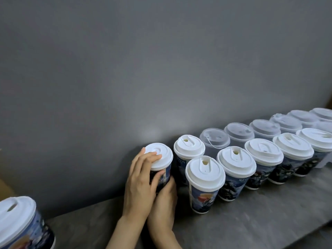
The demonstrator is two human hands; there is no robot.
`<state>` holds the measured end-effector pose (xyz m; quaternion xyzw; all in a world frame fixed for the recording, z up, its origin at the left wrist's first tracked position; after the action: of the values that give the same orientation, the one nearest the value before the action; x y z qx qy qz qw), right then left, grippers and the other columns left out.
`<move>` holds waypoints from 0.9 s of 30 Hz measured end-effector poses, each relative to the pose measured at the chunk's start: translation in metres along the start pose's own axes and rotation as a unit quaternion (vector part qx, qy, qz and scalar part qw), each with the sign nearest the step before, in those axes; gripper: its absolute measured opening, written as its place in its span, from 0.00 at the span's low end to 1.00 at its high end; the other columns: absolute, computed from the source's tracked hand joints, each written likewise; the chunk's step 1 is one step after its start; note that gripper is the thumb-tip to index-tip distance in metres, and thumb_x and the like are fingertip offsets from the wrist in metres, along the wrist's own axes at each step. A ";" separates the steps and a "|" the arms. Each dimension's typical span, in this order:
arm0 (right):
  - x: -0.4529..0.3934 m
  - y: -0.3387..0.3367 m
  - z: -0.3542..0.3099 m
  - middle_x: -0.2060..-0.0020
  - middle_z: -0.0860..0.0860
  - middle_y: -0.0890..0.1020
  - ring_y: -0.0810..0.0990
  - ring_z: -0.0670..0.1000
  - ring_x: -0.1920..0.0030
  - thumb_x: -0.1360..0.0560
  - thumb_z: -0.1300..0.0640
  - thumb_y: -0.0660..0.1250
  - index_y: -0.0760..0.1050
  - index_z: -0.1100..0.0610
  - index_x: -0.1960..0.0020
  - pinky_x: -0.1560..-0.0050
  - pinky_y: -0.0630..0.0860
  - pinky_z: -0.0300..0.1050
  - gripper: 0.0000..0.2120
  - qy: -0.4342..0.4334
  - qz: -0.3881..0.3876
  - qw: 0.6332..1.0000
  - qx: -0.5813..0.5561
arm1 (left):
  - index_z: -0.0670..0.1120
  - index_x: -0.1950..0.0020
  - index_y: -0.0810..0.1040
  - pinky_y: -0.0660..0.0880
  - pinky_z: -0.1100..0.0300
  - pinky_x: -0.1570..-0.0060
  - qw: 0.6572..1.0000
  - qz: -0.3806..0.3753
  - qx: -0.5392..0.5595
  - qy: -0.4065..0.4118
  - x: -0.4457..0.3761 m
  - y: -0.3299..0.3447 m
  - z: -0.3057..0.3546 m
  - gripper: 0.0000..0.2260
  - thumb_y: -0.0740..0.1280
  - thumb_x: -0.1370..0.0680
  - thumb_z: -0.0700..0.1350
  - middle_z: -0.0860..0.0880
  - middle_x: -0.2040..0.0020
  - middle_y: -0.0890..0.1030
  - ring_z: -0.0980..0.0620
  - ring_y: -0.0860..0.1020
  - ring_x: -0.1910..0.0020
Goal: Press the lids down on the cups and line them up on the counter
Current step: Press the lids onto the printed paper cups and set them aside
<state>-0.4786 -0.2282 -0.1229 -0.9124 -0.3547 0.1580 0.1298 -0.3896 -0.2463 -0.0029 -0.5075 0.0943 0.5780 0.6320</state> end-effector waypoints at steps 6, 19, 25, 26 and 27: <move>-0.006 0.006 0.005 0.33 0.57 0.75 0.75 0.56 0.34 0.22 0.48 0.60 0.62 0.59 0.25 0.38 0.72 0.50 0.28 0.015 -0.019 1.000 0.019 | 0.47 0.38 0.74 0.61 0.70 0.33 1.000 0.016 -0.019 -0.018 -0.004 0.004 -0.005 0.22 0.75 0.29 0.37 0.60 0.37 0.72 0.60 0.65 0.29; -0.003 0.005 0.008 0.36 0.59 0.73 0.74 0.60 0.36 0.22 0.51 0.62 0.63 0.61 0.27 0.39 0.73 0.51 0.26 0.030 -0.003 0.998 0.051 | 0.43 0.38 0.75 0.64 0.62 0.31 1.000 0.017 -0.005 -0.016 -0.004 0.007 -0.009 0.21 0.75 0.28 0.37 0.51 0.36 0.76 0.54 0.67 0.29; 0.002 0.003 0.009 0.37 0.61 0.72 0.73 0.62 0.35 0.23 0.59 0.68 0.64 0.65 0.28 0.38 0.72 0.51 0.27 0.032 -0.010 0.997 0.068 | 0.46 0.33 0.72 0.60 0.64 0.28 1.000 0.005 0.011 -0.008 -0.003 0.006 -0.009 0.25 0.75 0.28 0.39 0.51 0.31 0.72 0.54 0.64 0.26; 0.004 0.002 0.008 0.37 0.62 0.72 0.73 0.62 0.36 0.24 0.61 0.68 0.64 0.66 0.29 0.38 0.71 0.51 0.27 0.033 -0.012 0.997 0.066 | 0.47 0.31 0.70 0.59 0.63 0.28 1.000 0.007 0.016 -0.010 -0.002 0.003 -0.009 0.26 0.74 0.27 0.40 0.52 0.28 0.70 0.54 0.62 0.24; 0.005 0.000 0.008 0.38 0.63 0.72 0.73 0.63 0.36 0.25 0.63 0.68 0.64 0.67 0.29 0.38 0.71 0.52 0.27 0.033 -0.015 0.997 0.062 | 0.48 0.29 0.68 0.58 0.63 0.27 1.000 0.008 0.018 -0.009 0.000 -0.001 -0.008 0.27 0.72 0.26 0.42 0.53 0.27 0.68 0.53 0.60 0.23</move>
<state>-0.4779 -0.2239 -0.1316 -0.9019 -0.3532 0.1475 0.2001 -0.3848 -0.2523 -0.0065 -0.4903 0.1031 0.5861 0.6368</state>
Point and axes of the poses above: each hand's wrist, its own x-axis away from the middle knuckle, its own y-axis out of the palm, z = x × y, the point moved 10 cm from there along -x, towards the middle knuckle
